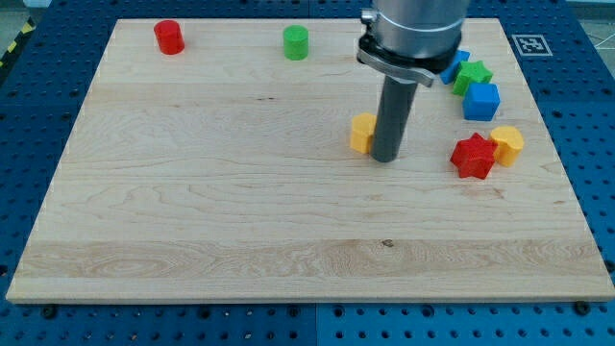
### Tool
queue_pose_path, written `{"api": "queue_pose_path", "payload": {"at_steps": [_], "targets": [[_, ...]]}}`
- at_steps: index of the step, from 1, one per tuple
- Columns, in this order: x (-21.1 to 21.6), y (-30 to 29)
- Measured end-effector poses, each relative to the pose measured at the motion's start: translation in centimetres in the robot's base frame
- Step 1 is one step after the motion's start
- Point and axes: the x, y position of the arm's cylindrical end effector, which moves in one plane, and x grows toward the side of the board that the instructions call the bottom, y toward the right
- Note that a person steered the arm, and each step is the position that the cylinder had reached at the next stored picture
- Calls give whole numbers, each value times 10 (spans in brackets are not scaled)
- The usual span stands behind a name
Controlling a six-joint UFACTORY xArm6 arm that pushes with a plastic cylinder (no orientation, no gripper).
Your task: Push yellow hexagon towards top right
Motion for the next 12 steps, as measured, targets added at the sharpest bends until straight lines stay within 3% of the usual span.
{"api": "queue_pose_path", "payload": {"at_steps": [2,4,5,7,10,11,12], "targets": [[-53,-3],[-5,-33],[-20,-48],[-77,3],[-71,-63],[-93,-70],[-116,-31]]}}
